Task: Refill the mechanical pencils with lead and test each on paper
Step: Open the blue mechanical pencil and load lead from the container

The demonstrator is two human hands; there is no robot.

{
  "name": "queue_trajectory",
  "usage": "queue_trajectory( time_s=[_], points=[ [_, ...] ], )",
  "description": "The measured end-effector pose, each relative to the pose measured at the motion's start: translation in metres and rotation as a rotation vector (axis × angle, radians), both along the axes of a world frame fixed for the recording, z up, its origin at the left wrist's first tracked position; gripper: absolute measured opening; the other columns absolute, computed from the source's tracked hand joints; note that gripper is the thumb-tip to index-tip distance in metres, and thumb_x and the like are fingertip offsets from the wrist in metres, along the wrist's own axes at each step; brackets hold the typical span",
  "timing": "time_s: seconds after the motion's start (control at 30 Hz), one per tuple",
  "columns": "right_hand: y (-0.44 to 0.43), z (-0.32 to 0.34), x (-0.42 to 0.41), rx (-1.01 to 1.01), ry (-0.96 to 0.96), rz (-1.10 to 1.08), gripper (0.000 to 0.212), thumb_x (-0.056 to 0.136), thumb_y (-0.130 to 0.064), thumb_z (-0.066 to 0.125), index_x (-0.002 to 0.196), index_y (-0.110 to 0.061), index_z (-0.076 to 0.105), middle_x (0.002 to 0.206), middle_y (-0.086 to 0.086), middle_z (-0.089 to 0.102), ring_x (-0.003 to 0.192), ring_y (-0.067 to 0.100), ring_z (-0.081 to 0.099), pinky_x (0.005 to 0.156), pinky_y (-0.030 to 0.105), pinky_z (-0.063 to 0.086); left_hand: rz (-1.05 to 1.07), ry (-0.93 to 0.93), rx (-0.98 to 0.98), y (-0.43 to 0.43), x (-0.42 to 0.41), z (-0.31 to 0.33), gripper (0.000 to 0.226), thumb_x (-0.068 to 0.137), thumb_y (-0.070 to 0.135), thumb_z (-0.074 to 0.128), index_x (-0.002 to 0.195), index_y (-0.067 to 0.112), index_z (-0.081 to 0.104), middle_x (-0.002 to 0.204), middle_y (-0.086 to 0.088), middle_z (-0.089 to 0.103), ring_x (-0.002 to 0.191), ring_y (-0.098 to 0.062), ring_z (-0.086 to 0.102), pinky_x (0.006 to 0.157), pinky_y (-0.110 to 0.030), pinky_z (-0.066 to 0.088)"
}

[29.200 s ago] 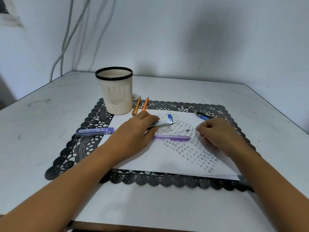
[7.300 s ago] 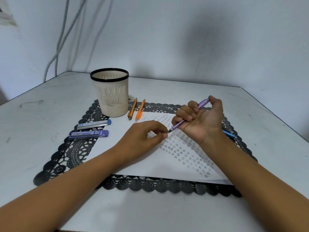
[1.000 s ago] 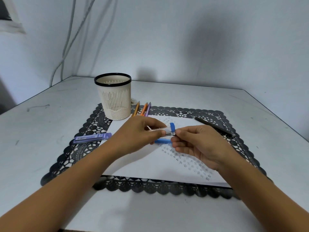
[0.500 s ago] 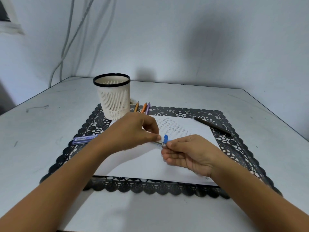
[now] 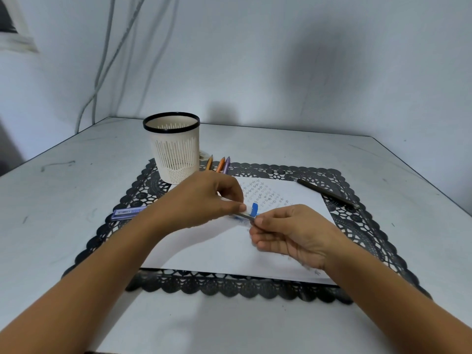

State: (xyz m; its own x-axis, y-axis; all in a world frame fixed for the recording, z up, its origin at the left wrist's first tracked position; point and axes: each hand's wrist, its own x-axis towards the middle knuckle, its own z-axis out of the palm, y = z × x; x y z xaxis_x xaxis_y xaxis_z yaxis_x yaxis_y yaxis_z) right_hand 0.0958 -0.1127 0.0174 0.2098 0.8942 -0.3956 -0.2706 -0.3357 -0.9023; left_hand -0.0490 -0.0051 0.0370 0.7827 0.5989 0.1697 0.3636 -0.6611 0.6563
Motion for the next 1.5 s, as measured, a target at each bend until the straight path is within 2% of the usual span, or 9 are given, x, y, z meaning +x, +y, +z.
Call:
queue_trajectory(
  time_s=[0.07, 0.2, 0.37, 0.47, 0.67, 1.13, 1.3, 1.5],
  points=[
    [0.0, 0.001, 0.001, 0.013, -0.041, -0.024, 0.009, 0.085, -0.001, 0.06, 0.077, 0.004, 0.063, 0.062, 0.013, 0.066, 0.051, 0.016, 0.064, 0.052, 0.024, 0.056, 0.022, -0.046, -0.055, 0.0, 0.001, -0.004, 0.007, 0.077, 0.026, 0.071, 0.079, 0.02, 0.068, 0.076, 0.007, 0.066, 0.051, 0.003, 0.052, 0.053, -0.013, 0.042],
    [-0.001, 0.003, 0.005, 0.034, -0.147, -0.064, 0.007, 0.083, -0.002, 0.062, 0.077, 0.001, 0.063, 0.06, 0.011, 0.066, 0.05, 0.015, 0.063, 0.052, 0.024, 0.056, 0.075, -0.128, -0.13, -0.003, 0.004, -0.013, 0.009, 0.078, 0.025, 0.07, 0.08, 0.017, 0.066, 0.075, -0.002, 0.068, 0.049, -0.003, 0.052, 0.053, -0.013, 0.042],
    [-0.002, 0.007, 0.012, 0.092, -0.206, -0.09, 0.005, 0.081, -0.002, 0.063, 0.076, -0.001, 0.064, 0.06, 0.009, 0.067, 0.05, 0.014, 0.063, 0.051, 0.021, 0.055, 0.123, -0.253, -0.296, -0.008, 0.008, -0.026, 0.005, 0.08, 0.02, 0.069, 0.084, 0.022, 0.068, 0.063, 0.013, 0.066, 0.05, -0.004, 0.053, 0.048, -0.011, 0.04],
    [-0.003, 0.01, 0.016, 0.131, -0.197, -0.095, 0.004, 0.083, 0.0, 0.061, 0.081, 0.001, 0.065, 0.062, 0.01, 0.068, 0.052, 0.015, 0.064, 0.053, 0.022, 0.056, 0.101, -0.255, -0.348, -0.009, 0.008, -0.029, 0.009, 0.082, 0.021, 0.066, 0.088, 0.026, 0.068, 0.06, 0.016, 0.065, 0.052, 0.0, 0.054, 0.05, -0.012, 0.041],
    [-0.003, 0.009, 0.018, 0.164, -0.233, -0.094, 0.007, 0.085, 0.003, 0.058, 0.084, 0.0, 0.065, 0.065, 0.009, 0.069, 0.056, 0.015, 0.065, 0.056, 0.022, 0.057, 0.09, -0.29, -0.388, -0.011, 0.007, -0.03, 0.01, 0.084, 0.019, 0.063, 0.088, 0.027, 0.066, 0.062, 0.019, 0.064, 0.055, 0.0, 0.055, 0.053, -0.017, 0.045],
    [-0.003, 0.009, 0.017, 0.244, -0.557, -0.173, 0.012, 0.087, -0.007, 0.06, 0.077, -0.008, 0.067, 0.065, 0.006, 0.069, 0.056, 0.013, 0.066, 0.058, 0.022, 0.057, 0.114, -0.338, -0.402, -0.013, 0.007, -0.031, 0.011, 0.085, 0.016, 0.063, 0.094, 0.015, 0.067, 0.061, 0.009, 0.059, 0.052, -0.002, 0.053, 0.051, -0.016, 0.045],
    [-0.003, 0.008, 0.02, 0.232, -0.632, -0.192, 0.014, 0.088, -0.009, 0.059, 0.076, -0.012, 0.067, 0.062, 0.002, 0.069, 0.056, 0.013, 0.065, 0.061, 0.027, 0.058, 0.116, -0.336, -0.414, -0.013, 0.006, -0.031, 0.008, 0.085, 0.016, 0.062, 0.089, 0.021, 0.067, 0.064, 0.005, 0.06, 0.054, -0.002, 0.053, 0.053, -0.018, 0.046],
    [-0.003, 0.011, 0.027, 0.188, -0.725, -0.199, 0.014, 0.091, -0.011, 0.054, 0.079, -0.013, 0.063, 0.067, 0.001, 0.066, 0.051, 0.004, 0.06, 0.051, 0.018, 0.053, 0.124, -0.339, -0.414, -0.013, 0.006, -0.032, 0.009, 0.086, 0.017, 0.062, 0.087, 0.025, 0.066, 0.065, 0.006, 0.06, 0.054, -0.002, 0.054, 0.053, -0.018, 0.046]
  ],
)
